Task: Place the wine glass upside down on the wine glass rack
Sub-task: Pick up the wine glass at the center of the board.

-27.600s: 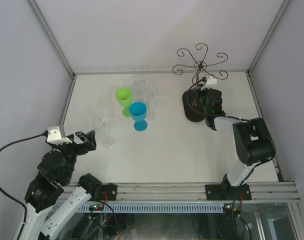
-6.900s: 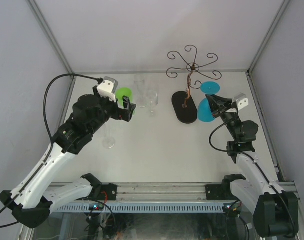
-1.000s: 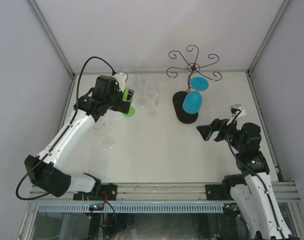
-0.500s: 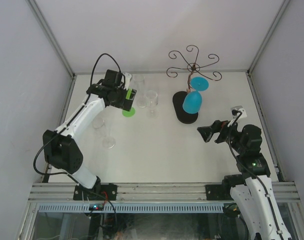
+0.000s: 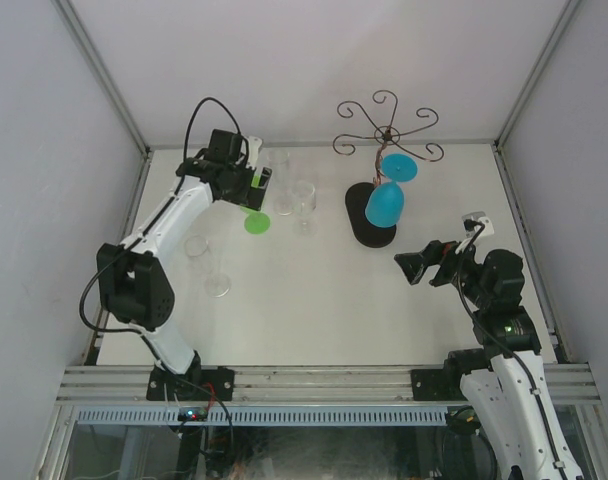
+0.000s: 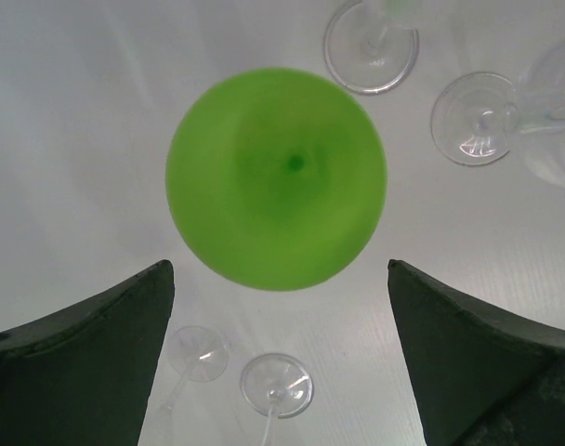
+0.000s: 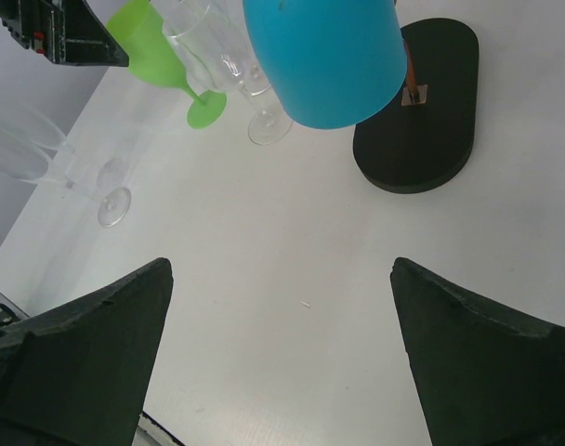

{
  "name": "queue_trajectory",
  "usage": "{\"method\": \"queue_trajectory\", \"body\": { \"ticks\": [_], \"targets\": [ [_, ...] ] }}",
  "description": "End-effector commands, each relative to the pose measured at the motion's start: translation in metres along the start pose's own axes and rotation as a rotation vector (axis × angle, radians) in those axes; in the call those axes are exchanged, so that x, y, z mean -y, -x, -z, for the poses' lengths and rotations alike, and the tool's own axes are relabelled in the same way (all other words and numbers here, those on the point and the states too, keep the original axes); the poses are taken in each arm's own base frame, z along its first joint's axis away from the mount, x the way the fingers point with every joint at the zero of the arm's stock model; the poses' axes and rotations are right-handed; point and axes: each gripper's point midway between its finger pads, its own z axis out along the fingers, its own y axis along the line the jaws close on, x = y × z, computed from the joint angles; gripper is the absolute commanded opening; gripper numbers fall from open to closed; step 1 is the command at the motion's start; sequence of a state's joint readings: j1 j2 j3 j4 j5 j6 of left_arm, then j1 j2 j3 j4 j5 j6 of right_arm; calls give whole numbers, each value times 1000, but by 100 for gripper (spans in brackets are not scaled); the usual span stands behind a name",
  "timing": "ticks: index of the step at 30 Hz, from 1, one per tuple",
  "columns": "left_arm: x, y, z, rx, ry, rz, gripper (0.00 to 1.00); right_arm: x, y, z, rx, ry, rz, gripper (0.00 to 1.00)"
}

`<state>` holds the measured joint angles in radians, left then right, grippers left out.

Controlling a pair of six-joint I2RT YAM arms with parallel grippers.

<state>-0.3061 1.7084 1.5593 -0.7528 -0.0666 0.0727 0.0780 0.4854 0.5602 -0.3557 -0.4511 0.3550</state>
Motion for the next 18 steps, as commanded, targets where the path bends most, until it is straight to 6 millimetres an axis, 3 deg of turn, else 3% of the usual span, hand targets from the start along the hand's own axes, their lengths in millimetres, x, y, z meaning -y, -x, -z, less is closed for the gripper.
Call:
{"method": "queue_trajectory", "body": {
  "ticks": [1, 18],
  "targets": [
    [-3, 31, -1, 78, -17, -19, 100, -8, 19, 2, 55, 17, 18, 100],
    [4, 45, -27, 84, -59, -9, 100, -3, 17, 2, 46, -1, 33, 100]
  ]
}}
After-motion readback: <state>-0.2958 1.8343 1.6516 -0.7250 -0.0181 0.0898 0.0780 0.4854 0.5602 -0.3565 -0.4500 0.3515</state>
